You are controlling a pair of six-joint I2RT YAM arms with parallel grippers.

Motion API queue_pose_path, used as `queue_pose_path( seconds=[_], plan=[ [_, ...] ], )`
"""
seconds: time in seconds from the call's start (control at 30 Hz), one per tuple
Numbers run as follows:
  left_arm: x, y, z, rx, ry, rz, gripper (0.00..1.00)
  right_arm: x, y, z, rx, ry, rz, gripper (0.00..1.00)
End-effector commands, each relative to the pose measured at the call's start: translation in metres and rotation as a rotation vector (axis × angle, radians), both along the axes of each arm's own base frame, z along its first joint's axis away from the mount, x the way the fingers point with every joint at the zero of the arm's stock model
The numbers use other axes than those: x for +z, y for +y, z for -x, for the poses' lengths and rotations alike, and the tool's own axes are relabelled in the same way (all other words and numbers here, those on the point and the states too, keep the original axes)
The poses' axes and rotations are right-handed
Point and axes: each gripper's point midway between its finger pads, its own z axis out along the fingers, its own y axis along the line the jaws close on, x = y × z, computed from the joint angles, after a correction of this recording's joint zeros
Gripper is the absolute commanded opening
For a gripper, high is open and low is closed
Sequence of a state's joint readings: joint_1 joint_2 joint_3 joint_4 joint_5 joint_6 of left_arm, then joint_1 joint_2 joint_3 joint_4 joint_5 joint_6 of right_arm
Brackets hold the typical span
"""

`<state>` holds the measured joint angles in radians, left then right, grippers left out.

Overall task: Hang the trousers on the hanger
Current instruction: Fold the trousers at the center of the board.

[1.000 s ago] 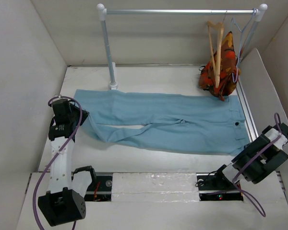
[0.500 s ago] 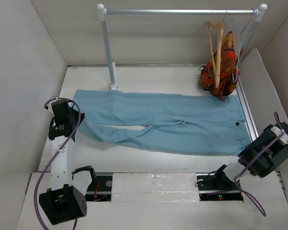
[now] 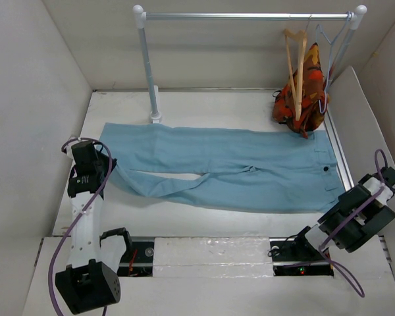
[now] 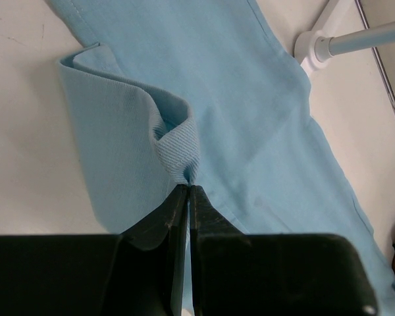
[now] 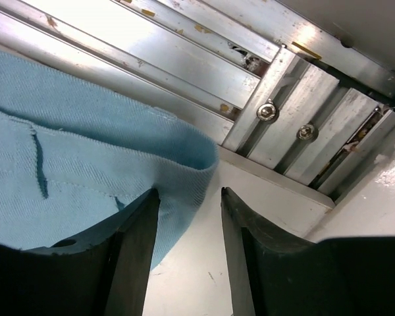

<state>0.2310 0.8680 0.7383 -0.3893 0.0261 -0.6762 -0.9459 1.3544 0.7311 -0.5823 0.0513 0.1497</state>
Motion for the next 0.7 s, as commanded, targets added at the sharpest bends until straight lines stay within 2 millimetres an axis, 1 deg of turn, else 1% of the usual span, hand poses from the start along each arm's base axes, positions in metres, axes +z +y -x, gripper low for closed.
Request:
queue_pose_path(
  seconds=[0.0, 0.1, 0.13, 0.2, 0.23, 0.27, 0.3, 0.33, 0.37, 0.4, 0.47, 0.5, 0.53, 0.57, 0.6, 0.63, 0.67],
  plan=[
    [0.005, 0.000, -0.005, -0.016, -0.029, -0.011, 0.00, 0.007, -0.010, -0.012, 0.019, -0.061, 0.050, 0.49],
    [0.004, 0.002, -0.009, -0.011, -0.033, -0.015, 0.00, 0.003, -0.017, -0.011, 0.011, -0.030, 0.059, 0.50],
    [0.000, 0.003, -0.010, -0.010, -0.017, -0.017, 0.00, 0.001, -0.019, -0.012, 0.014, -0.027, 0.054, 0.50],
    [-0.002, 0.007, -0.010, -0.002, -0.003, -0.034, 0.00, -0.007, -0.021, -0.012, 0.007, -0.004, 0.034, 0.48],
    [-0.003, 0.007, -0.011, -0.003, -0.001, -0.035, 0.00, -0.008, -0.022, -0.012, 0.008, -0.002, 0.034, 0.44],
    [-0.005, 0.008, -0.011, -0.002, 0.004, -0.036, 0.00, -0.010, -0.023, -0.013, 0.010, 0.002, 0.033, 0.24],
    [-0.005, 0.016, -0.011, 0.036, 0.011, -0.062, 0.00, -0.009, -0.024, -0.012, 0.010, 0.006, 0.035, 0.11],
    [-0.005, 0.019, -0.013, 0.043, 0.021, -0.069, 0.00, -0.007, -0.023, -0.012, 0.012, 0.007, 0.034, 0.02],
    [-0.004, 0.023, -0.014, 0.056, 0.027, -0.081, 0.00, -0.004, -0.021, -0.011, 0.016, 0.005, 0.030, 0.00],
    [-0.004, 0.028, -0.014, 0.079, 0.041, -0.101, 0.00, 0.008, -0.016, -0.014, 0.034, -0.020, 0.040, 0.00],
    [-0.001, 0.035, -0.020, 0.101, 0.061, -0.113, 0.00, 0.026, -0.013, -0.011, 0.035, -0.023, 0.076, 0.00],
    [0.001, 0.041, -0.022, 0.123, 0.073, -0.131, 0.00, 0.034, 0.000, -0.012, 0.063, -0.008, 0.070, 0.00],
    [-0.001, 0.046, -0.028, 0.137, 0.095, -0.138, 0.00, 0.049, 0.001, -0.016, 0.066, -0.036, 0.109, 0.00],
    [-0.001, 0.052, -0.031, 0.158, 0.106, -0.145, 0.00, 0.056, 0.003, -0.018, 0.068, -0.044, 0.123, 0.00],
    [-0.007, 0.059, -0.031, 0.181, 0.147, -0.160, 0.00, 0.063, 0.004, -0.021, 0.075, -0.058, 0.133, 0.00],
    [-0.019, 0.073, -0.051, 0.216, 0.248, -0.176, 0.00, 0.078, -0.004, -0.038, 0.109, -0.079, 0.169, 0.00],
    [-0.020, 0.077, -0.055, 0.224, 0.273, -0.185, 0.00, 0.084, -0.010, -0.040, 0.104, -0.078, 0.190, 0.00]
  ],
)
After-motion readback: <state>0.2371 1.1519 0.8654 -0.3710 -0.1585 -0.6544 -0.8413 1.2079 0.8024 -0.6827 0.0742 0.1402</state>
